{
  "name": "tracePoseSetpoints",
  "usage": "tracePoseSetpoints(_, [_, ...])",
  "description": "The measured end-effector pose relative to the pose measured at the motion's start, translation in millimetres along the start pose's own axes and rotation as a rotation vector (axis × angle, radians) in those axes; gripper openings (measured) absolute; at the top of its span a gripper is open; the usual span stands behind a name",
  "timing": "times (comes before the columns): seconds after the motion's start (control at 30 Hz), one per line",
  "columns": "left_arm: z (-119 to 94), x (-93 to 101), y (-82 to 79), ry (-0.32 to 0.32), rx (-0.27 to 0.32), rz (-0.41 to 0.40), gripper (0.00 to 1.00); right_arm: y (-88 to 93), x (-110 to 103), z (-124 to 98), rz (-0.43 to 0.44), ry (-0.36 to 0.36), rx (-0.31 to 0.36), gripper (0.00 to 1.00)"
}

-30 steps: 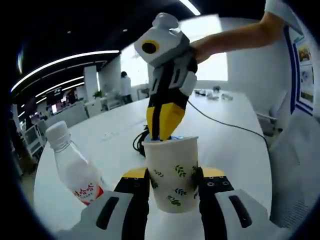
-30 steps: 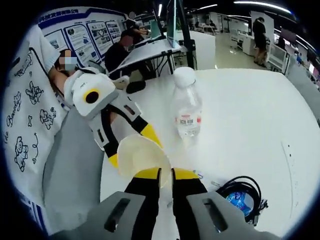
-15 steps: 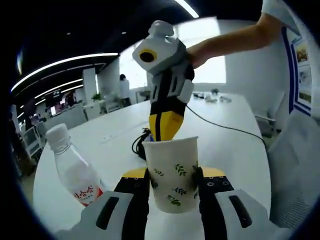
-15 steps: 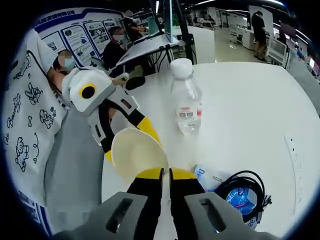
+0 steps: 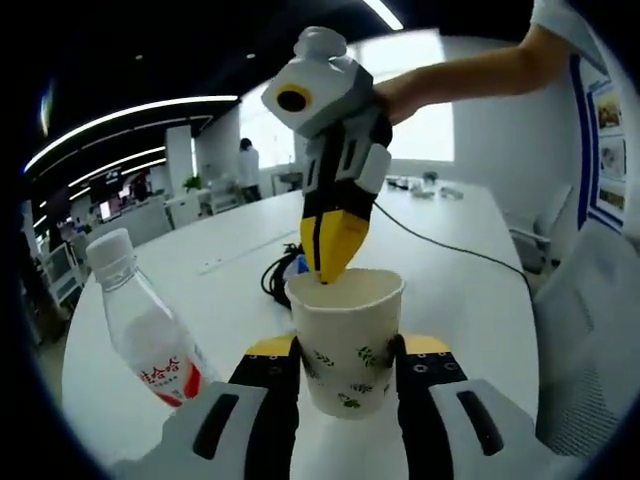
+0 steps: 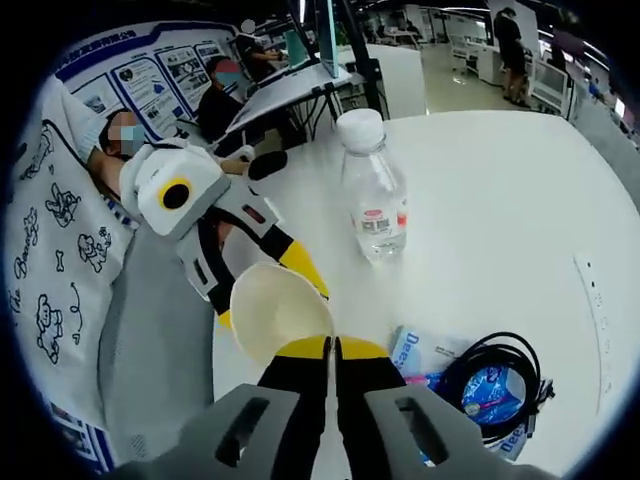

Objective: Arrange the tabletop items into an orderly group along one side of the table until the central work area is clear of visible clutter.

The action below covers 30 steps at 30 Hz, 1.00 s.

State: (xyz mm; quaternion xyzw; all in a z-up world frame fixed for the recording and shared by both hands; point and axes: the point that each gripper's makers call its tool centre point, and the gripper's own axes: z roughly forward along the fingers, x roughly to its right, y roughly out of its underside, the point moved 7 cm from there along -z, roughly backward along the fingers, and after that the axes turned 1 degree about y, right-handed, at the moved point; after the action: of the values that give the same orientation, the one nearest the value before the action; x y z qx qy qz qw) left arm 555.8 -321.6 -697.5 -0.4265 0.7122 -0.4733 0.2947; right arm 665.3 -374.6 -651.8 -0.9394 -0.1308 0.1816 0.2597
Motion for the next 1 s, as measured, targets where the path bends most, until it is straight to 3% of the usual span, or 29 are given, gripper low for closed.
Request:
tracePoseSetpoints(0.4, [-8.1, -6.2, 12.3, -0.027, -0.026, -0.063, 0.35, -18.5, 5.6, 1.8, -0.049, 0.016, -0.016, 0.0])
tracePoseSetpoints(0.6, [-21.3, -16.2, 30.2, -0.077, -0.067, -0.113, 0.44, -28.5, 24.5, -2.4, -0.061, 0.046, -0.033, 0.0])
tracePoseSetpoints(1.0, [-29.7, -14.3, 39.4, -0.093, -0.082, -0.15, 0.43, -46.0, 52.9, 4.9, -0.073, 0.082, -0.096, 0.0])
